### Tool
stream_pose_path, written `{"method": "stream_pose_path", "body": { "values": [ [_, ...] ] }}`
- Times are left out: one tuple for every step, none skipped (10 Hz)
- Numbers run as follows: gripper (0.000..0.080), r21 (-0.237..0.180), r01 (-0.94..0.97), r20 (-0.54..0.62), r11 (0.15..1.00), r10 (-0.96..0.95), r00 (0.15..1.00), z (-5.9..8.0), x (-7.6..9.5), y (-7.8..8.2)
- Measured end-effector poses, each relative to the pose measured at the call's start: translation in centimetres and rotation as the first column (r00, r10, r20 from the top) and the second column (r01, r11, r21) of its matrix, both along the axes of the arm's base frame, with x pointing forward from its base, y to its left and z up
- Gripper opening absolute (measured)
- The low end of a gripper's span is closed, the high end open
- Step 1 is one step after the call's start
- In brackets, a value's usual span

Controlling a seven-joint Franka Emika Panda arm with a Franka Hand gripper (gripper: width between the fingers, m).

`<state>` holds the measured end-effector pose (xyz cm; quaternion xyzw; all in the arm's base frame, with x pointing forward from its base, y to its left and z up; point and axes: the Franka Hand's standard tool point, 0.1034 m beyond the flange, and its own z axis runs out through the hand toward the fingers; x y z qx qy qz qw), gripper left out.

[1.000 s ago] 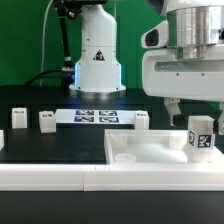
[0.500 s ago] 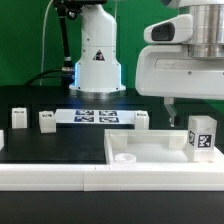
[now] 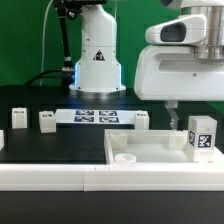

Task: Assemble one leg

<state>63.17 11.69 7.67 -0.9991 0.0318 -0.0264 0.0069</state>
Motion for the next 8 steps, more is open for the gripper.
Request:
{"method": "stream_pose_path", "body": {
  "values": [
    [0.0385,0.000,0.000,0.000,1.000,0.000,1.000,-0.03,-0.01,-0.01],
    [0.0385,0.000,0.005,-0.001,1.000,-0.005,1.000,-0.05,-0.02,0.01],
    [0.0291,0.001,0.020,-0.001,1.000,-0.020,1.000,-0.05,-0.02,0.00],
    [0.0291,0.001,0.020,-0.001,1.000,-0.020,1.000,-0.05,-0.02,-0.01],
    [0.0291,0.005,0.061,-0.002,0.998,-0.061,0.998,-0.05,-0.02,0.01],
    [0.0291,0.013,0.151,-0.003,0.988,-0.151,0.989,-0.04,0.00,0.00],
    [0.0291,0.033,0.287,-0.010,0.957,-0.287,0.958,-0.04,0.02,-0.06],
    [0.0291,0.044,0.392,-0.020,0.919,-0.392,0.920,-0.10,-0.03,-0.19]
  ]
}}
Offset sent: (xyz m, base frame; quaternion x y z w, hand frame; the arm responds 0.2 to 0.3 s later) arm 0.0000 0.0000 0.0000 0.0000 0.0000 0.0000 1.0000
